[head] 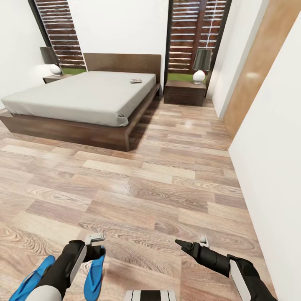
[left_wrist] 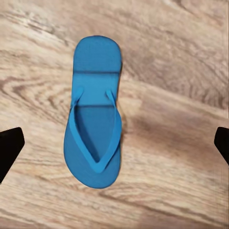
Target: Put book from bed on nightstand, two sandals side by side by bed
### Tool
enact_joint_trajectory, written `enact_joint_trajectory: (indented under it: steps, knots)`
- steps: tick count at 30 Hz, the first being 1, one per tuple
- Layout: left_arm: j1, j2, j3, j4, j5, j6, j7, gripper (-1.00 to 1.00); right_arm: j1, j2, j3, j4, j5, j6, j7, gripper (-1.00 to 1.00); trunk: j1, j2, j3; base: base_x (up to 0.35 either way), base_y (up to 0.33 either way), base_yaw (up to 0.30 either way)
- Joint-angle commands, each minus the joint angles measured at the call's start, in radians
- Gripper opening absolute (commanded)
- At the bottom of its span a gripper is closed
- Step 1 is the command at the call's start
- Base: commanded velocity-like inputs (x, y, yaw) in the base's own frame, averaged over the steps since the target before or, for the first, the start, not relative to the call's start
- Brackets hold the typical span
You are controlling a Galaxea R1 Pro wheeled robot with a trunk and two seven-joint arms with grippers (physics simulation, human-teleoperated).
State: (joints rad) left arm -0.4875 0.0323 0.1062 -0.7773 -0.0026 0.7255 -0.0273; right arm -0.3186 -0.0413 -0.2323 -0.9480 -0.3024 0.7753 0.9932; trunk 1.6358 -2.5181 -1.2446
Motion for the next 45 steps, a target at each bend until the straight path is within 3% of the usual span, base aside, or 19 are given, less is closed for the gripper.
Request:
enact_joint_trajectory:
  steps: [1, 3, 10, 14, 22, 38, 45]
  knots:
    - [0.000, -0.001, 0.002, -0.001, 0.000, 0.004, -0.003, 1.00, 0.000, 0.000, -0.001, 0.000, -0.003, 0.006, 0.002, 1.00, 0.000, -0.001, -0.005, 0.000, 0.000, 0.000]
    - [0.000, -0.001, 0.001, 0.002, 0.000, 0.002, -0.003, 1.00, 0.000, 0.000, -0.001, 0.000, -0.003, 0.006, 0.002, 1.00, 0.001, -0.001, -0.012, 0.000, 0.000, 0.000]
    - [0.010, 0.000, 0.006, 0.192, 0.000, -0.236, -0.002, 1.00, 0.000, 0.000, -0.001, -0.001, -0.006, 0.007, 0.004, 1.00, 0.001, -0.001, -0.012, 0.000, 0.000, 0.000]
    - [0.010, 0.002, 0.007, 0.261, 0.000, -0.293, -0.002, 1.00, 0.000, 0.000, -0.001, -0.001, -0.006, 0.007, 0.005, 1.00, 0.001, -0.001, -0.012, 0.000, 0.000, 0.000]
    - [0.010, 0.003, 0.007, 0.277, 0.000, -0.305, -0.002, 1.00, 0.000, 0.000, -0.001, -0.001, -0.006, 0.007, 0.005, 1.00, 0.001, -0.001, -0.012, 0.000, 0.000, 0.000]
    - [0.010, 0.006, 0.008, 0.274, 0.002, -0.305, -0.002, 1.00, 0.000, 0.000, -0.001, -0.001, -0.006, 0.007, 0.005, 1.00, 0.008, -0.005, -0.074, 0.000, 0.000, 0.000]
    - [0.010, 0.026, 0.009, 0.273, 0.006, -0.305, -0.003, 1.00, 0.000, 0.000, -0.001, -0.001, -0.006, 0.007, 0.005, 1.00, 0.011, -0.006, -0.101, 0.000, 0.000, 0.000]
